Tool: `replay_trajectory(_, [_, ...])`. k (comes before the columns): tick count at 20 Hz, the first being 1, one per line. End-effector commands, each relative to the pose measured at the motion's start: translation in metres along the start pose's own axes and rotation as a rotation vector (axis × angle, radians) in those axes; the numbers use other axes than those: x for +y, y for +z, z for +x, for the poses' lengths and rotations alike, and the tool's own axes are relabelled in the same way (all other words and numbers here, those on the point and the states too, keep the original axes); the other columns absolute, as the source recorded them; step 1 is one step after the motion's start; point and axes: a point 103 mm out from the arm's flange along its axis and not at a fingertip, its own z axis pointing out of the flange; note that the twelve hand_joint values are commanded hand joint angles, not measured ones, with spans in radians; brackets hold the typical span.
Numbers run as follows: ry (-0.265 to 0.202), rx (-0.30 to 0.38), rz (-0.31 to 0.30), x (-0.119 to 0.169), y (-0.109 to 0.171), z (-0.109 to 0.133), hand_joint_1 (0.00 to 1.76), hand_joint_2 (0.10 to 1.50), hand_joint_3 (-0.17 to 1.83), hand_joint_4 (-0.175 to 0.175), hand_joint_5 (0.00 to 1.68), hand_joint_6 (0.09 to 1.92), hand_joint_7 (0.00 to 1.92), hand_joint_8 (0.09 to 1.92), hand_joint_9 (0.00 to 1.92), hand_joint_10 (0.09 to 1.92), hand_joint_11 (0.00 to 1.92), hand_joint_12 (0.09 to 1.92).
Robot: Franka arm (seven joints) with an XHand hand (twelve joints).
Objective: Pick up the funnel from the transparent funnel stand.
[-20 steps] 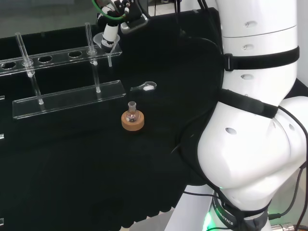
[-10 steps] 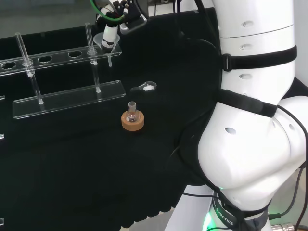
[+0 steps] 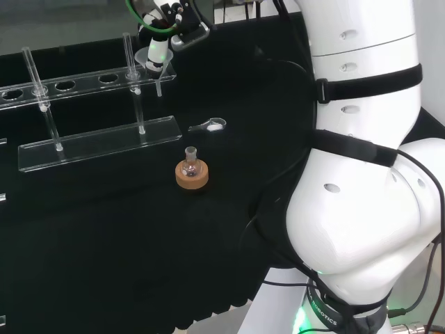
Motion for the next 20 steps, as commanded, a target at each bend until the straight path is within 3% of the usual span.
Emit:
replay_trajectory(1, [-0.001,-0.009,0.018,0.007,0.004,0.001,0.76,0.59,0.51,0.078,0.16,0.09,0.01,0.57,0.21,0.90,0.45,1.47])
replay_trajectory(10, [0.014,-0.026,0.007,0.010,0.008,-0.003,0.74,0.60,0.54,0.066,0.20,0.09,0.08,0.61,0.36,0.82,0.51,1.43])
replay_trajectory(14, [0.030,-0.038,-0.085,0.006,0.005,-0.003,0.71,0.65,0.53,0.040,0.32,0.09,0.37,0.64,0.63,0.64,0.56,1.37])
replay_trajectory(18, [0.057,-0.043,-0.225,0.001,0.000,-0.004,0.68,0.71,0.51,0.010,0.60,0.11,0.74,0.64,0.94,0.49,0.66,1.27])
replay_trajectory(20, [0.059,-0.042,-0.268,-0.003,-0.006,-0.005,0.68,0.74,0.50,0.005,0.72,0.19,0.85,0.63,1.05,0.43,0.71,1.24])
